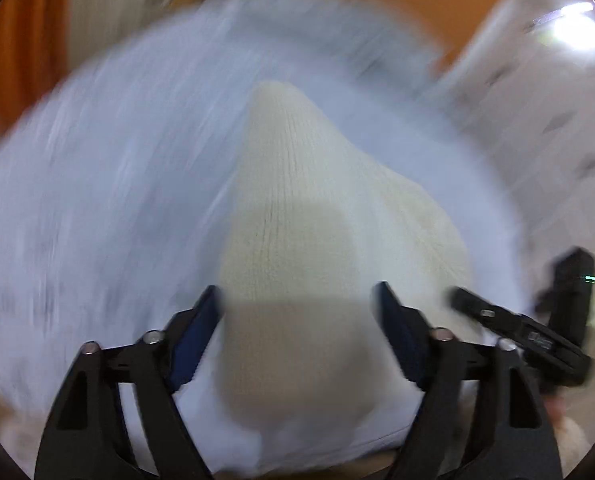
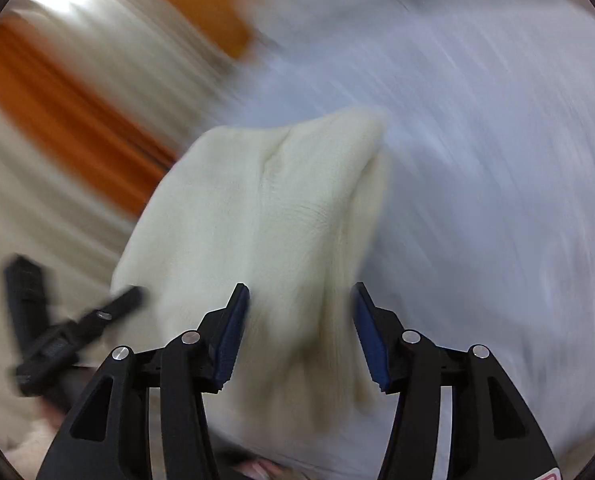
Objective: Fold small clothes
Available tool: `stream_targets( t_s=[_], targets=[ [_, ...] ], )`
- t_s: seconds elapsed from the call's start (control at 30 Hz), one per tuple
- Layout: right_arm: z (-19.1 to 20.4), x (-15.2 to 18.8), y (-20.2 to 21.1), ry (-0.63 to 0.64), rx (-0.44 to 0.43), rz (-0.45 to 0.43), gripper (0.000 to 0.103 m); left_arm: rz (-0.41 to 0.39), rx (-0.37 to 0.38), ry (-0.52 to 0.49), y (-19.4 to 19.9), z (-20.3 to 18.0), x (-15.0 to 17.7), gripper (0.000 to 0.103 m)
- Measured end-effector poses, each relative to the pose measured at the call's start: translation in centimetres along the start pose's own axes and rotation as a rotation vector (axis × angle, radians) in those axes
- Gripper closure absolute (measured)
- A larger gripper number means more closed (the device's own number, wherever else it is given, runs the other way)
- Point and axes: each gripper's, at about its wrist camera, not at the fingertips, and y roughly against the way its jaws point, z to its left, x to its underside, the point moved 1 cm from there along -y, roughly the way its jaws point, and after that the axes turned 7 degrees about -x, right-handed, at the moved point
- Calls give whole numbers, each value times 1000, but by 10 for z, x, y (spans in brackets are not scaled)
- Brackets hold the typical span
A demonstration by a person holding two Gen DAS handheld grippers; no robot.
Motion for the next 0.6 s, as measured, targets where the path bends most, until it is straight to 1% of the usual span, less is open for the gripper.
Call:
stream_targets(
  t_s=[0.03, 0.07, 0.1, 0.13, 0.17, 0.2, 0.23, 0.27, 0.3, 0.33, 0.37, 0.4, 0.43, 0.47, 0.5, 0.53, 0.6],
  targets=[
    [-10, 7, -7, -27, 2, 14, 52, 66, -24, 37, -20, 13, 11, 47],
    [-17, 14, -5, -50, -54, -5, 50, 48, 8, 66, -18, 19, 14, 44],
    [-18, 16, 4, -55, -63, -37, 48, 17, 23, 83, -10, 20, 12, 36],
    [-17, 12, 6, -43, -42, -48, 43, -20, 48, 81, 0, 19, 5, 23],
    [-16, 4, 8, -29, -26, -55, 32, -48, 64, 72, 5, 17, -3, 18],
    [-16, -11, 7, -34, -35, -68, 25, -63, 71, 70, 9, 15, -8, 14],
    [-17, -20, 4, -54, -50, -78, 19, -72, 73, 72, 5, 13, -15, 14],
    [-19, -24, -2, -82, -76, -72, 19, -57, 67, 80, -4, 14, -20, 14],
    [-23, -29, -13, -109, -104, -48, 19, -31, 60, 97, -13, 19, -24, 14],
    [-20, -33, -23, -139, -124, -15, 19, 19, 66, 127, -31, 23, -26, 15],
    [-26, -36, -44, -183, -126, 39, 22, 59, 57, 156, -46, 28, -26, 16],
    [-28, -37, -56, -202, -136, 70, 31, 70, 45, 167, -51, 29, -22, 19],
    [-28, -37, -70, -211, -185, 93, 52, 73, 64, 172, -58, 31, -24, 27],
    [-21, -39, -72, -195, -187, 80, 62, 65, 72, 177, -59, 32, -26, 32],
    [-13, -42, -70, -165, -172, 63, 65, 55, 85, 169, -54, 30, -29, 44],
    [-1, -45, -61, -115, -166, 41, 67, 38, 88, 153, -49, 28, -31, 51],
    [27, -56, -35, -16, -190, -19, 68, -13, 92, 106, -30, 19, -41, 68]
  ],
)
